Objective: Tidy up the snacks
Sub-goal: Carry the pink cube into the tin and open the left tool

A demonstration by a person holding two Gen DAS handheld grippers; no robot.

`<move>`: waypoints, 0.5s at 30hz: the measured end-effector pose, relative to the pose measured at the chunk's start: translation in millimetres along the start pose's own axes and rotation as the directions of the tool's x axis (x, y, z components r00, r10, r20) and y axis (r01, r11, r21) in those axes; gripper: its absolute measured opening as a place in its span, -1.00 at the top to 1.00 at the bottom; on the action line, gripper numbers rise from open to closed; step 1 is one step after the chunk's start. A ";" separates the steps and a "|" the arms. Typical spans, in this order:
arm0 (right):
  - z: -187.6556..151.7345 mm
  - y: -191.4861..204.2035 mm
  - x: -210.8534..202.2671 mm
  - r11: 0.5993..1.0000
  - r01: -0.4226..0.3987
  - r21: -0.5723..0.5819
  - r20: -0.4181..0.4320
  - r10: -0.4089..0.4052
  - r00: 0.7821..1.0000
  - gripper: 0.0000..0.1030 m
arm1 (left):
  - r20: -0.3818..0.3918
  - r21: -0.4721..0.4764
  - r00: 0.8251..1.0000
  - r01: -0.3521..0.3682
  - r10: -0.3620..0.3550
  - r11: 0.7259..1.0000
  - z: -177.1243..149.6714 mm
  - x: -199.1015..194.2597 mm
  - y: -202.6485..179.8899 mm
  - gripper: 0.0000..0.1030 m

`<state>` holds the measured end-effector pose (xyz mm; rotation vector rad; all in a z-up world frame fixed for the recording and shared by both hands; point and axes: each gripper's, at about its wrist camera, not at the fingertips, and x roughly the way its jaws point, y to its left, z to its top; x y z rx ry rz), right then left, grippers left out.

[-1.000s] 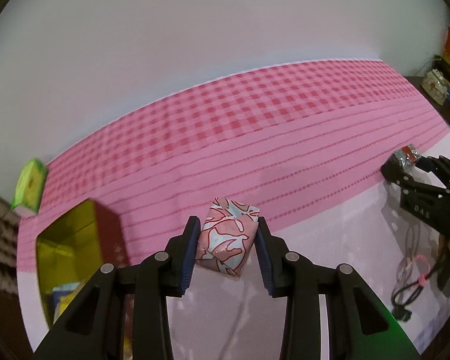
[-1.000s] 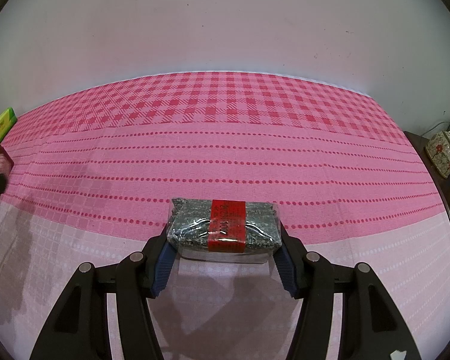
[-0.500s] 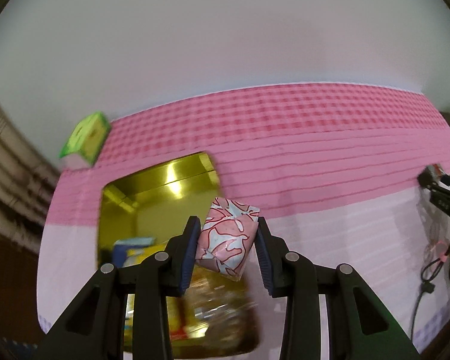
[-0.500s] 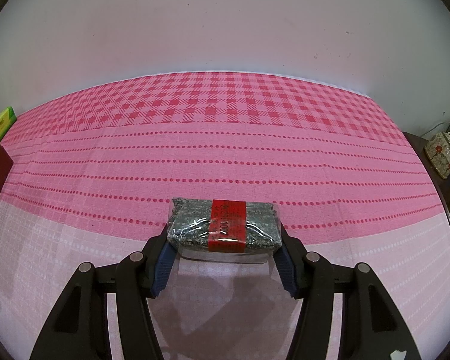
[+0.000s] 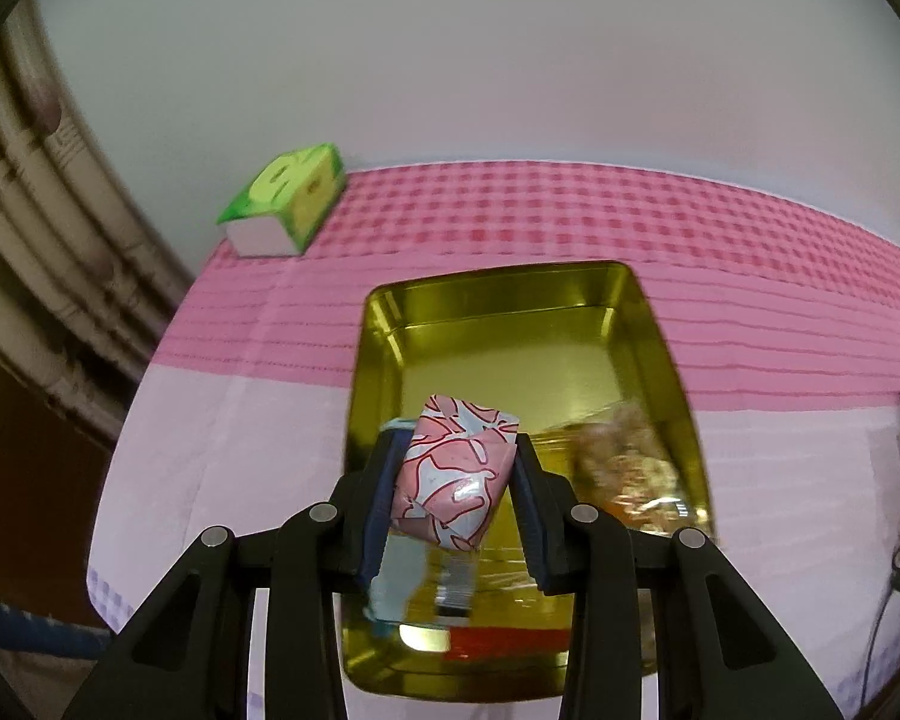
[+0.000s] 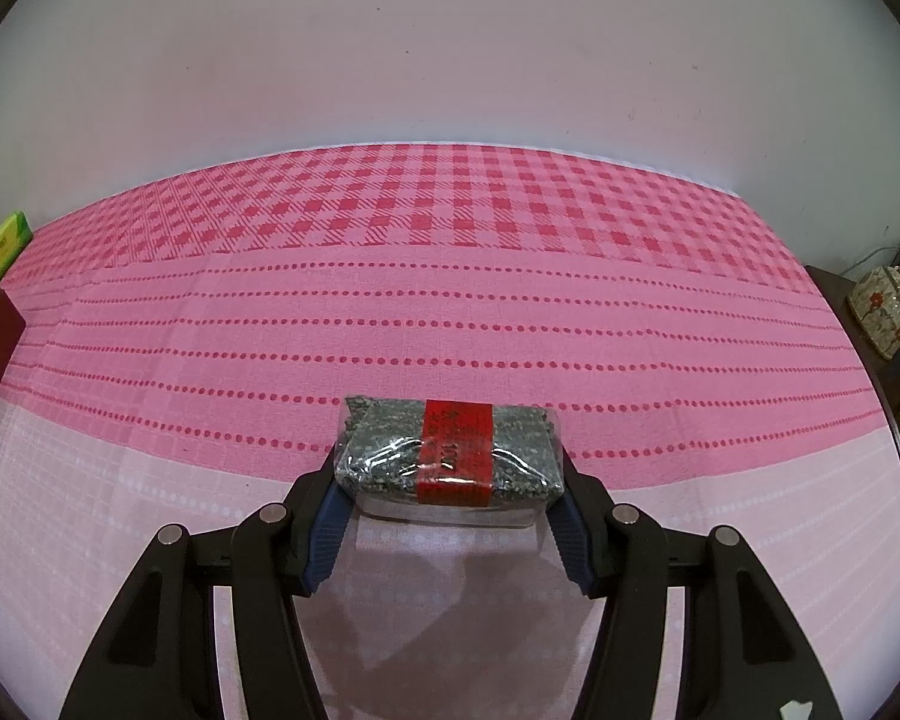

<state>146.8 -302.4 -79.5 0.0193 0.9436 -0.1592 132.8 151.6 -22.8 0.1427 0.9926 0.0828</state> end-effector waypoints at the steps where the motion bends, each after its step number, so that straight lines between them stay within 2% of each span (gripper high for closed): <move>1: 0.1 0.4 -0.1 1.000 0.002 -0.002 0.000 -0.002 1.000 -0.06 | -0.001 -0.005 1.000 -0.001 0.001 1.000 0.0 2.4 3.2 0.27; 15: -1.5 4.4 -5.9 1.000 0.014 0.010 -0.016 -0.014 1.000 -0.05 | -0.030 -0.045 1.000 0.006 -0.008 0.999 -9.7 35.4 24.8 0.27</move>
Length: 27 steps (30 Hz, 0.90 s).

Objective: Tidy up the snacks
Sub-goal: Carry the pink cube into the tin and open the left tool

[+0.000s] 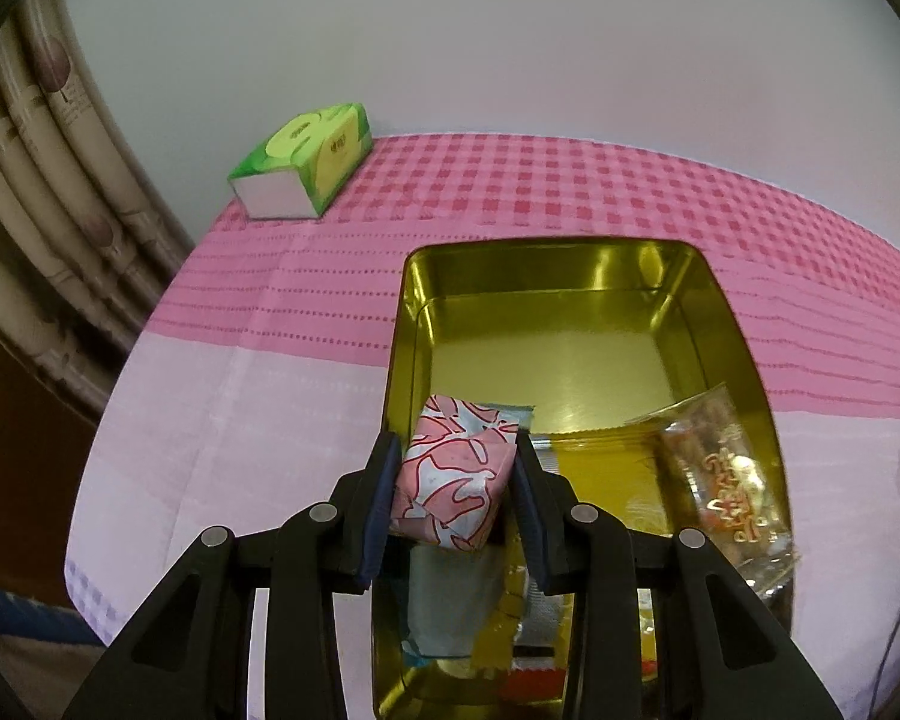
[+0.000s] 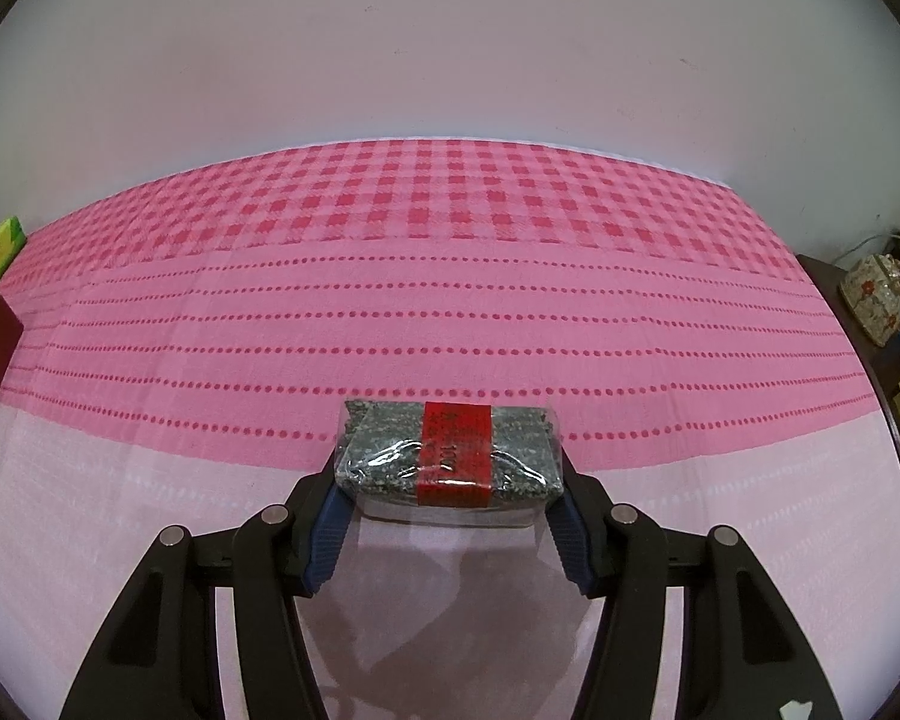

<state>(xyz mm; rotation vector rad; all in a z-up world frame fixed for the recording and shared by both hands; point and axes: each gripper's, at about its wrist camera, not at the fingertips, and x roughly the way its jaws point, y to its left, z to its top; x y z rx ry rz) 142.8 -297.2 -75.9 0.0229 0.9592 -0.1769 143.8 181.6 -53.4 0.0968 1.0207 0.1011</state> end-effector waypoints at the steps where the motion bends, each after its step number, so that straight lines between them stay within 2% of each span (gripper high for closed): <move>1: -1.2 1.3 -2.1 1.000 -0.001 -0.008 0.001 0.001 1.000 -0.05 | 0.000 0.001 1.000 0.000 0.000 1.000 -0.3 2.3 0.8 0.27; 8: -8.0 24.9 -24.6 0.997 -0.046 -0.065 0.017 0.047 0.999 -0.05 | -0.001 0.029 1.000 -0.019 0.019 0.999 -2.3 14.0 -1.4 0.27; 14: -8.7 63.8 -45.2 0.986 -0.103 -0.128 0.034 0.109 0.994 -0.05 | 0.010 0.018 1.000 -0.011 0.011 1.000 -1.5 15.9 0.4 0.27; 23: -10.5 123.6 -73.5 0.959 -0.201 -0.202 0.043 0.214 0.976 -0.05 | 0.036 0.073 0.998 -0.045 0.043 0.996 -2.9 10.4 -6.3 0.24; 24: -10.4 131.0 -76.6 0.954 -0.213 -0.211 0.043 0.227 0.973 -0.05 | 0.036 0.073 0.998 -0.045 0.042 0.996 -2.9 9.7 -5.8 0.22; 27: -11.9 149.2 -84.3 0.943 -0.239 -0.233 0.043 0.256 0.966 -0.05 | 0.059 0.087 0.996 -0.066 0.061 0.994 -3.8 3.1 -4.6 -0.09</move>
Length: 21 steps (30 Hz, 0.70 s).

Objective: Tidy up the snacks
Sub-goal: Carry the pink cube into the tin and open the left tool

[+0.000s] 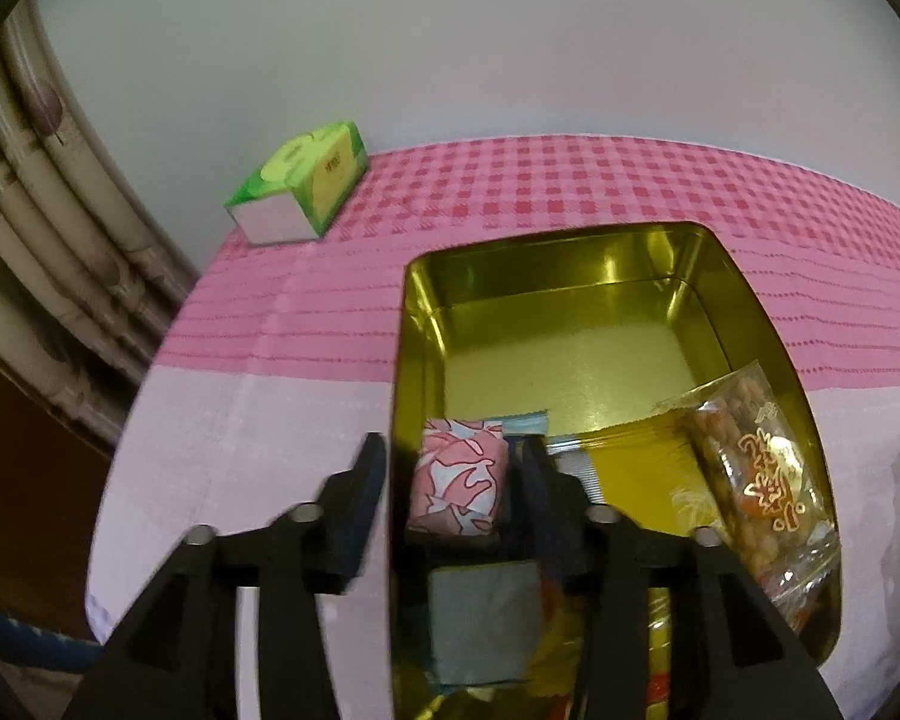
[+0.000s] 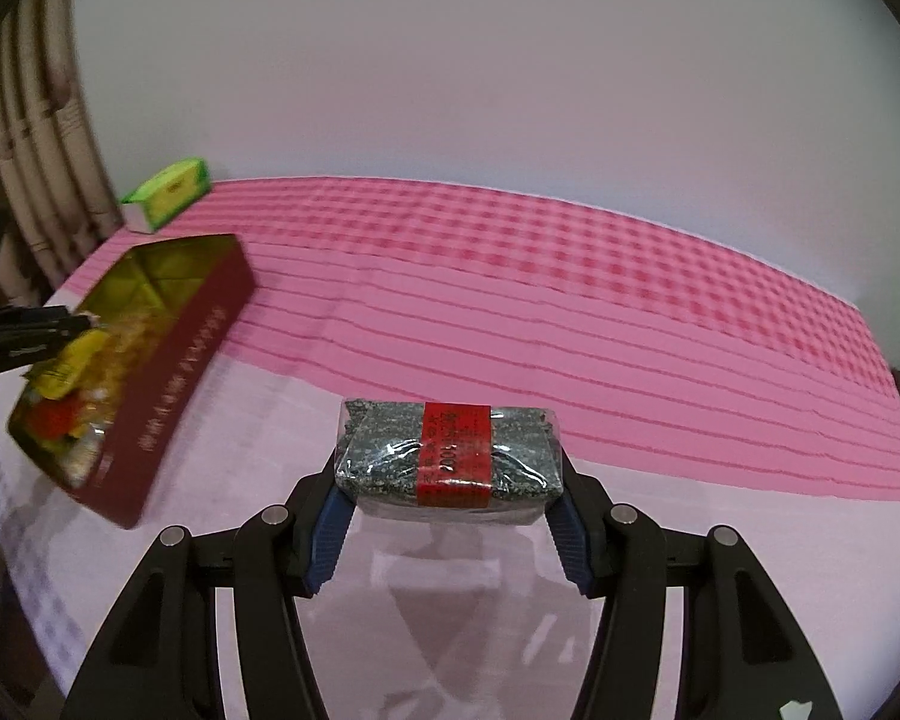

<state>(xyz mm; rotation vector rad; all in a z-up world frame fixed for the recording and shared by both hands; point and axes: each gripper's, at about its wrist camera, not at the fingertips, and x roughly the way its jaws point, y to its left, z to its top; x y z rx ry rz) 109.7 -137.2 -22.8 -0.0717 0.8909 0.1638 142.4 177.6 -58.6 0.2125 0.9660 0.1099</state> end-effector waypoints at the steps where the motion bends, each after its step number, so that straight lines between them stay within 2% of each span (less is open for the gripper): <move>1: 1.5 7.0 -0.5 1.000 -0.014 -0.007 0.000 0.014 1.000 -0.05 | 0.011 0.005 1.000 -0.003 0.002 1.000 -0.2 -2.5 0.8 -0.20; 2: 1.8 11.1 -0.4 1.000 -0.021 -0.011 0.001 0.021 1.000 -0.05 | 0.022 0.009 1.000 -0.002 0.002 1.000 -0.8 -5.8 2.0 -0.29; 4: 4.3 24.5 -1.5 0.999 -0.040 -0.028 0.004 0.040 0.999 -0.05 | 0.029 0.005 1.000 0.006 -0.007 1.000 -2.2 -12.1 5.7 -0.35; 13: 13.8 86.2 -8.2 0.987 -0.128 -0.098 0.014 0.130 0.991 -0.05 | 0.084 0.025 0.996 0.002 -0.004 1.000 -8.9 -48.2 13.9 -0.40; 21: 19.4 131.3 -10.8 0.968 -0.197 -0.154 0.004 0.200 0.980 -0.05 | 0.108 -0.035 0.994 0.000 0.004 0.999 -22.1 -81.5 35.8 -0.53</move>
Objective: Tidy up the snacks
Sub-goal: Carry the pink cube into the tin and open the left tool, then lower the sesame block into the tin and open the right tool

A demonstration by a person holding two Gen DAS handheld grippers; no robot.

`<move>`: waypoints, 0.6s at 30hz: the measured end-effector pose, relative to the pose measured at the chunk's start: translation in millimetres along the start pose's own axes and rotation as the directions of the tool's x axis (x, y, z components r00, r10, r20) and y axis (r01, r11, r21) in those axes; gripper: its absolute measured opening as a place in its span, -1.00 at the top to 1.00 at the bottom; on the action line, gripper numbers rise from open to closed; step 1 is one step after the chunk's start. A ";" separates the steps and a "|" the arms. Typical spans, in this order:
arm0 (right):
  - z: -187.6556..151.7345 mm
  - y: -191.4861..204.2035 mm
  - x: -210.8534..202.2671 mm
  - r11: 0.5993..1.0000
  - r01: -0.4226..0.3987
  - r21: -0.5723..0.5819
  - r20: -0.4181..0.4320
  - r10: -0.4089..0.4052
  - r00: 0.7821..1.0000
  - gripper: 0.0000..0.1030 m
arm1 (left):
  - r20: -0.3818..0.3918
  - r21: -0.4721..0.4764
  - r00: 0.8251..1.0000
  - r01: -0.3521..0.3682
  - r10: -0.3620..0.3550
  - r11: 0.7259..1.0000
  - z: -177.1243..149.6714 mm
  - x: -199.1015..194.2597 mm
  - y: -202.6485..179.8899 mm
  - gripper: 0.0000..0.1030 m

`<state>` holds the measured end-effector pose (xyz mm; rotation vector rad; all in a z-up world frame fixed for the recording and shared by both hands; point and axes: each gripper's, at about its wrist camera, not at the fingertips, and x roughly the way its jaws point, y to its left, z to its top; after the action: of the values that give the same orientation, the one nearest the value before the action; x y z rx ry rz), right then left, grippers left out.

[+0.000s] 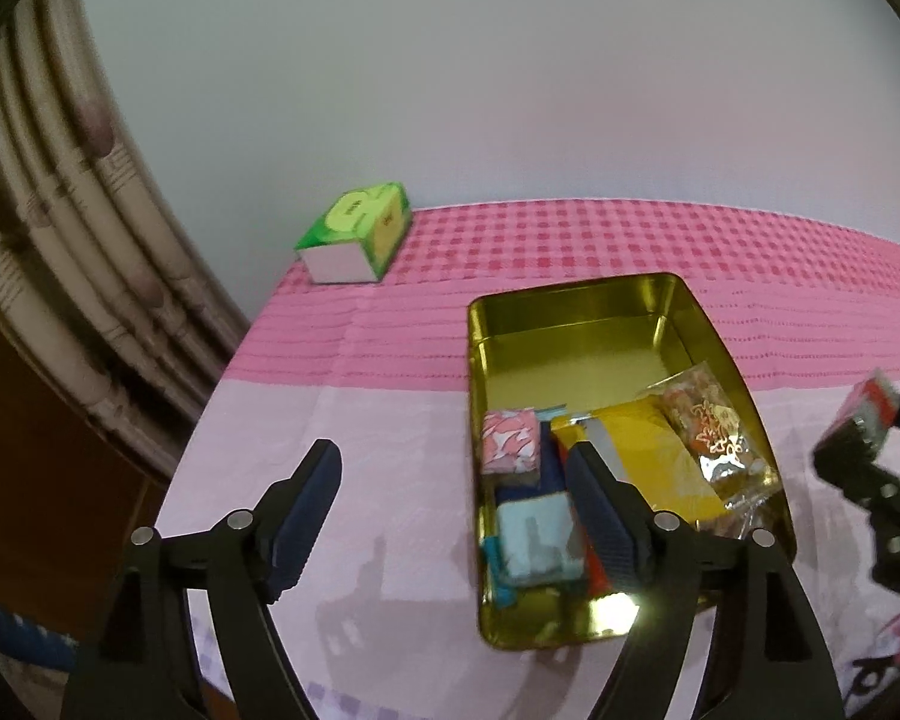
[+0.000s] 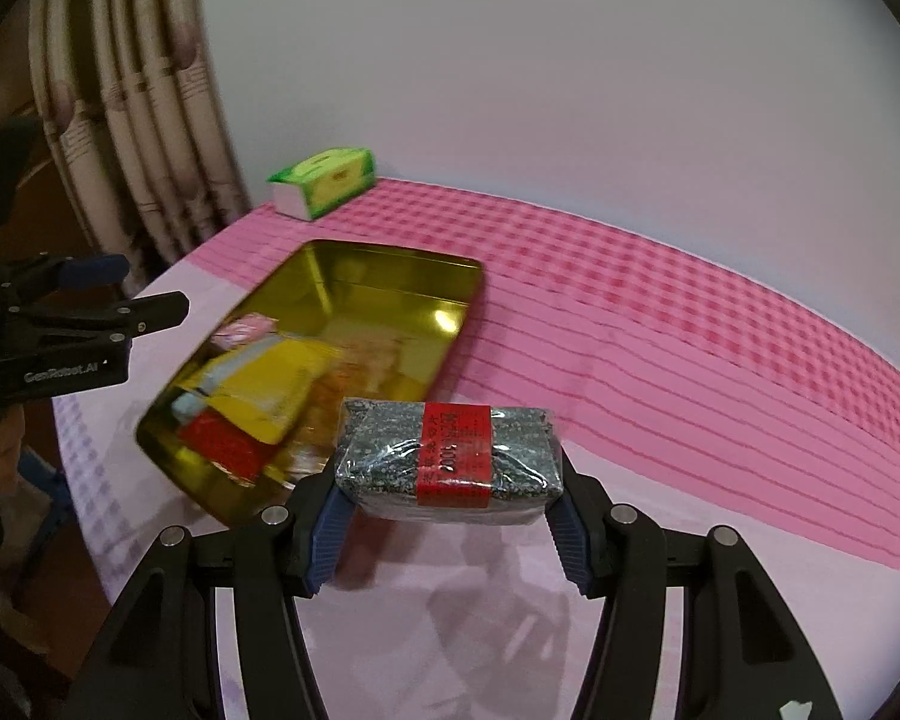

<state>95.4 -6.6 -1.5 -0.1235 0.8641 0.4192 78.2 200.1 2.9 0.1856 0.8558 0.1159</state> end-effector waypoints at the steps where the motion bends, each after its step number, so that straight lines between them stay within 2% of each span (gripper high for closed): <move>1: 1.1 5.8 1.7 1.000 -0.010 -0.005 -0.002 0.010 1.000 -0.05 | -0.003 -0.010 1.000 -0.004 0.004 1.000 -1.7 -2.5 3.6 -0.54; 6: 3.4 24.6 8.4 0.999 -0.037 -0.023 -0.017 0.037 0.999 -0.05 | -0.011 -0.065 0.999 -0.036 0.036 0.997 -13.8 -15.5 23.7 -0.56; 10: 3.9 37.0 14.9 0.998 -0.051 -0.044 -0.032 0.049 0.998 -0.05 | -0.026 -0.100 0.998 -0.059 0.057 0.993 -27.5 -20.0 36.8 -0.65; 18: 1.7 57.3 36.6 0.995 -0.050 -0.082 -0.085 0.043 0.995 -0.05 | -0.058 -0.114 0.995 -0.091 0.085 0.989 -48.1 -18.0 44.1 -0.69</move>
<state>94.4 57.4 -24.5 -0.1997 0.9332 0.4965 28.8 245.6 -5.4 0.1113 0.8916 0.2537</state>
